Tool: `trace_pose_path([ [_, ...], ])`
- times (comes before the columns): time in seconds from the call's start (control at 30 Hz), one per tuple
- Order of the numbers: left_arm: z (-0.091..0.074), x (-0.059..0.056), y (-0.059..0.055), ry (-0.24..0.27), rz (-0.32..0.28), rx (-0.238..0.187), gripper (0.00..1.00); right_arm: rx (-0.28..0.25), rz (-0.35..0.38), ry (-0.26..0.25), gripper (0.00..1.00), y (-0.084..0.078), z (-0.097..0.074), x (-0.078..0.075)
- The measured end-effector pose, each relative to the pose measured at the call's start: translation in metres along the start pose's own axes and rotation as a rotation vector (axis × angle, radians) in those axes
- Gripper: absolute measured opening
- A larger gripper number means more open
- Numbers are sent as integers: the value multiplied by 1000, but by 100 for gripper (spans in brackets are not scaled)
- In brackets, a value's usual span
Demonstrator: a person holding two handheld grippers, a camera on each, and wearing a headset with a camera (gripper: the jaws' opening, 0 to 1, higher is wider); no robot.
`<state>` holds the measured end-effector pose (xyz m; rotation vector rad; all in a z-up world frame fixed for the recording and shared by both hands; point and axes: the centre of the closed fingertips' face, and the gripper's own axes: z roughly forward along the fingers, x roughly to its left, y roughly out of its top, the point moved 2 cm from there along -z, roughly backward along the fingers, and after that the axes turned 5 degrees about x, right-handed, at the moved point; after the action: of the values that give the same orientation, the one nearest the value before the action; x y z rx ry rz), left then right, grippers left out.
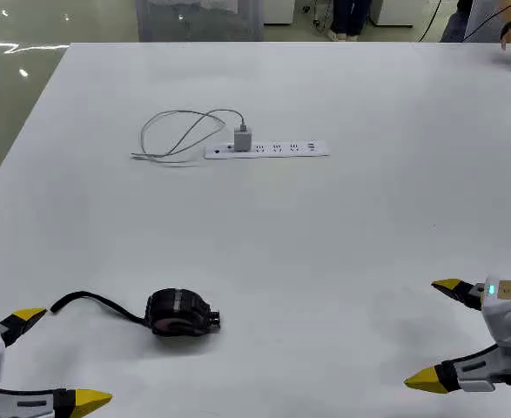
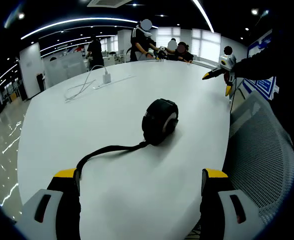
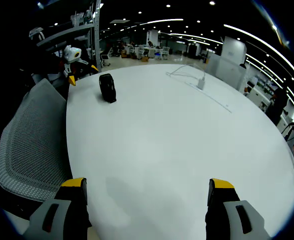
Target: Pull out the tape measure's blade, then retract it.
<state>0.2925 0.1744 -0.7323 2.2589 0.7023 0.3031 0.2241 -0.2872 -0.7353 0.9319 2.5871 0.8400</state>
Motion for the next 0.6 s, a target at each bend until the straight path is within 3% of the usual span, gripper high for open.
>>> trace_pose_path([
  [0.6,-4,10,-3,-4,15,11,99,6,-4,6,99,-2,5,-1],
])
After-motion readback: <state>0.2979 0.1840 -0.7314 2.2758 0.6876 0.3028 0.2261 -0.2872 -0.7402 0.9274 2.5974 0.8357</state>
